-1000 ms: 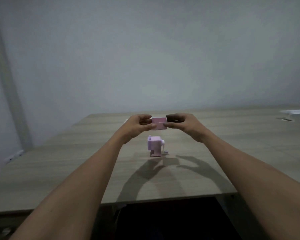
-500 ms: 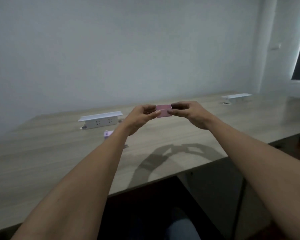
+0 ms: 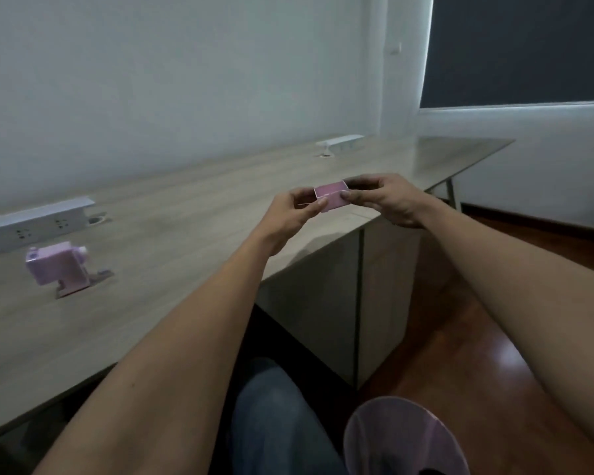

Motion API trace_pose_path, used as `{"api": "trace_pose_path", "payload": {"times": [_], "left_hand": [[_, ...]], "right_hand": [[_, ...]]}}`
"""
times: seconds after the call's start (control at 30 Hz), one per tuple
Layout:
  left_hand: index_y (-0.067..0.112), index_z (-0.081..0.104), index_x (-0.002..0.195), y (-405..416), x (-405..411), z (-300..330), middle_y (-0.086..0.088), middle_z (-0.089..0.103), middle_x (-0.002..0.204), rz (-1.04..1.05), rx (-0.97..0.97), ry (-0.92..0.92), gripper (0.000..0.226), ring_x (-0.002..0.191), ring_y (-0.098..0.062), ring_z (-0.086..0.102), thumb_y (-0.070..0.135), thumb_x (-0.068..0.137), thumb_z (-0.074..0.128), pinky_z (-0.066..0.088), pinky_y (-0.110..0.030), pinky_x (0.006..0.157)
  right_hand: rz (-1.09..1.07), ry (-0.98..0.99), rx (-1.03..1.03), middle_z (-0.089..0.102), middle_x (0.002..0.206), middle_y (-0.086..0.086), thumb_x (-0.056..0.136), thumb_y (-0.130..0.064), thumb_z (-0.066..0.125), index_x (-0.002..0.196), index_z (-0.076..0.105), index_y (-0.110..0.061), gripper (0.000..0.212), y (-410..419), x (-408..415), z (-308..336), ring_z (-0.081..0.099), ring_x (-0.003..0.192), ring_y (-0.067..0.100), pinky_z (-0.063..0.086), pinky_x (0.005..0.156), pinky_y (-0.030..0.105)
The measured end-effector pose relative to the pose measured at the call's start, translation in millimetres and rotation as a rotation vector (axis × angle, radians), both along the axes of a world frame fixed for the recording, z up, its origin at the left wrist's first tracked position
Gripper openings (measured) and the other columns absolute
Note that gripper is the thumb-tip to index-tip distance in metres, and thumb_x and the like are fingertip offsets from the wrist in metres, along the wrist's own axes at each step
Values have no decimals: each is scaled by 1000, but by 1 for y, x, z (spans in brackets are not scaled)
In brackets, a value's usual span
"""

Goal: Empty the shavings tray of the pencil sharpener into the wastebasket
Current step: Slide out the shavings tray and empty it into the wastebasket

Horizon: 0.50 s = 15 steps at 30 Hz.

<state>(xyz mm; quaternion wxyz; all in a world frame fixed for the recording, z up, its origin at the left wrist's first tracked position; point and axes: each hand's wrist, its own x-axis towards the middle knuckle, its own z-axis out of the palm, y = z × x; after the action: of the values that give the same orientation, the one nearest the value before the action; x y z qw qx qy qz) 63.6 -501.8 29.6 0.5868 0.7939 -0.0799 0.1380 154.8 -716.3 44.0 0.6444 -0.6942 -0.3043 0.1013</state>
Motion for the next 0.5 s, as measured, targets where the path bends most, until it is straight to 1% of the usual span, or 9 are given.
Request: {"api": "trace_pose_path", "payload": {"times": [0.07,0.13,0.27,0.33,0.4,0.43,0.5], "left_hand": [[0,64,132,-20,7,-15,-14,72,122,-33,-23,17,43,105,-15,67,19,94,71,53,-19,91],[0,64,131,-38,14,-30,-15,72,122,-56,-8,26,42,104,-15,68,19,94,71,53,-21,93],[2,65,131,-68,22,-57,-12,72,125,-99,10,58,44,106,-15,69,21,93,73,53,-21,94],[2,63,134,-77,24,-74,-10,71,128,-115,13,98,49,113,-15,68,23,91,74,53,-20,97],[5,61,137,-84,25,-94,-8,70,130,-131,33,131,55,119,-16,67,29,89,76,52,-26,102],[6,62,137,-86,25,-105,-6,70,130,-142,39,151,56,120,-16,67,31,88,76,52,-27,103],[8,62,136,-90,24,-128,-5,70,129,-164,33,203,55,120,-15,66,30,89,76,53,-25,100]], "right_hand": [[-14,43,-7,70,131,14,77,-16,85,135,61,3,65,-24,-2,-14,65,125,21,48,109,30],[-26,105,10,70,130,15,70,-17,88,133,61,4,72,-46,-1,-29,66,124,22,49,108,30],[-71,216,50,70,127,18,79,1,78,127,65,3,50,-79,-2,-57,70,117,21,55,99,24],[-87,262,54,69,127,21,79,5,76,127,64,4,50,-91,-2,-74,72,111,20,56,95,23],[-110,301,42,70,125,20,73,2,78,127,64,4,56,-99,-4,-94,74,105,16,57,89,18],[-117,319,28,70,125,19,71,1,79,128,64,5,59,-102,-5,-105,74,104,15,56,88,17],[-127,348,-7,70,125,17,75,3,79,132,62,6,59,-107,-9,-127,74,104,14,56,86,17]]}}
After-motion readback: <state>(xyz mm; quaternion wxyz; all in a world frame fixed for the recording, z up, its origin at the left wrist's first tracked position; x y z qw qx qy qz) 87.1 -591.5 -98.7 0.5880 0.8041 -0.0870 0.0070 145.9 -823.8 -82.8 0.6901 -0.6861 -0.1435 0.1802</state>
